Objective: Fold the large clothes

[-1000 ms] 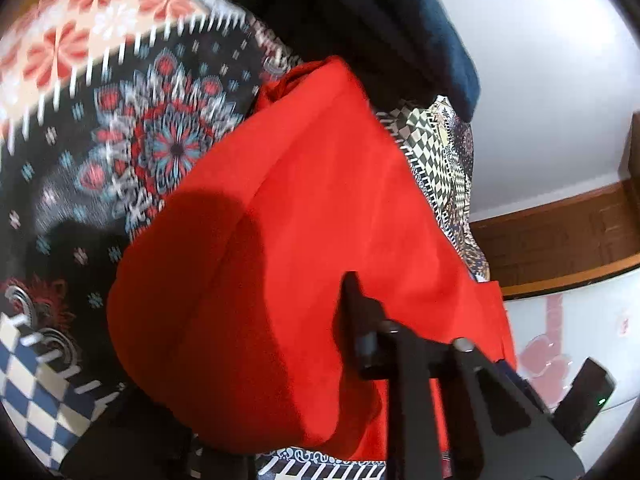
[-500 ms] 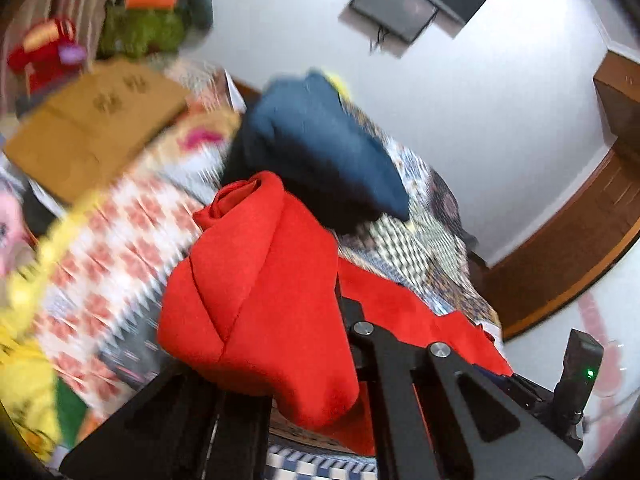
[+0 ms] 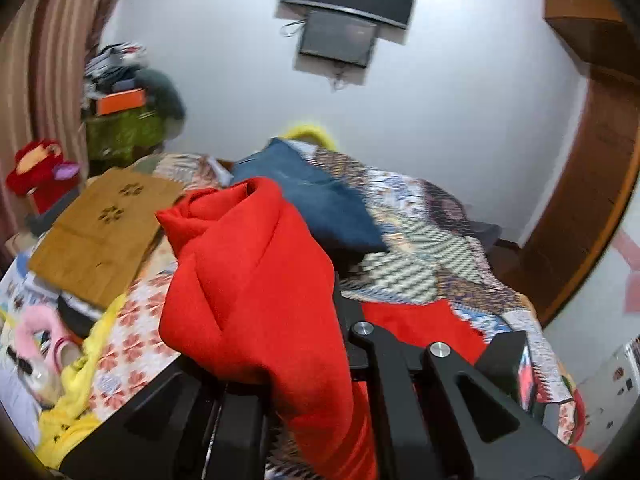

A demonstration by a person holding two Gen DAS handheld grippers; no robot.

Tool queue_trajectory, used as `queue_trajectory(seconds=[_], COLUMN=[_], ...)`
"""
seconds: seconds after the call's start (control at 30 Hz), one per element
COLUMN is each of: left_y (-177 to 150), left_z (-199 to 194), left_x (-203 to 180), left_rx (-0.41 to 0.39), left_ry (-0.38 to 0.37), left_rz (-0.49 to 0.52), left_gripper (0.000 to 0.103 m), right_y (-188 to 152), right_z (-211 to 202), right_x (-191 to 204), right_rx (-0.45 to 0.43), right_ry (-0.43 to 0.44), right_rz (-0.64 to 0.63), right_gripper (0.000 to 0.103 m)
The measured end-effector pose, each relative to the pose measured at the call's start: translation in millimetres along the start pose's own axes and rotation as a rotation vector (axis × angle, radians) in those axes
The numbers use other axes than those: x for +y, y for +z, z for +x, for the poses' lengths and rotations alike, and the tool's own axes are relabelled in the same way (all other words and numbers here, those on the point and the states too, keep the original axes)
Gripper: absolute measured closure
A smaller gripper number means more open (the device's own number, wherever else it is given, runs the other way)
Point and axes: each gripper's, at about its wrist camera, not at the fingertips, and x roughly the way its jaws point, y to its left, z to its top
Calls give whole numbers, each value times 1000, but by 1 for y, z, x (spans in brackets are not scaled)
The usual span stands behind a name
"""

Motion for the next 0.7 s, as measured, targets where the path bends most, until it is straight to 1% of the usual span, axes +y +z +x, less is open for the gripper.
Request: queue_trajectory(seconds=[0.07,0.1,0.13,0.2,0.23,0.3,0.37,0.47,0.53,0.57,0.6,0.63,0.67,0.7], left_y=[6,10,13,18,18,14,1,-38,-79,-93,-117,-130,-134,-136], left_z=[6,10,15,25,31,39,53,79,104,111,123,126,124,118], left_x=[-21,-32,-44,-71,-91,-118,-150,-194,-214,-217,-222,-222,-219,-220], left_rx=[6,12,19,34,44,62,108,259,418,477,573,599,588,559], left_ry=[-50,-74,-96,-144,-179,-222,-275,-347,-373,-375,-373,-357,-349,-341], left_rz=[18,30,46,81,106,147,201,282,350,368,396,416,426,443], left_gripper=[99,99,99,99,99,99,99,99,99,99,96,94,93,85], right_y=[-3,-5,-9,-19,-24,-40,-59,-82,-96,-102,-106,-106,-107,-107], right_z=[-21,-32,-44,-74,-88,-117,-142,-170,-180,-183,-185,-186,-186,-185], right_x=[-17,-25,-36,-65,-78,-110,-139,-174,-185,-191,-192,-195,-195,-193], right_rx=[-47,-72,-99,-159,-187,-240,-285,-332,-339,-341,-344,-344,-339,-334], right_ry=[9,-4,-29,-107,-143,-214,-264,-322,-337,-343,-347,-347,-345,-344], right_rz=[45,59,78,133,162,239,327,441,482,499,506,508,503,495], right_gripper=[38,38,38,38,38,38,38,38,38,38,38,38,38,38])
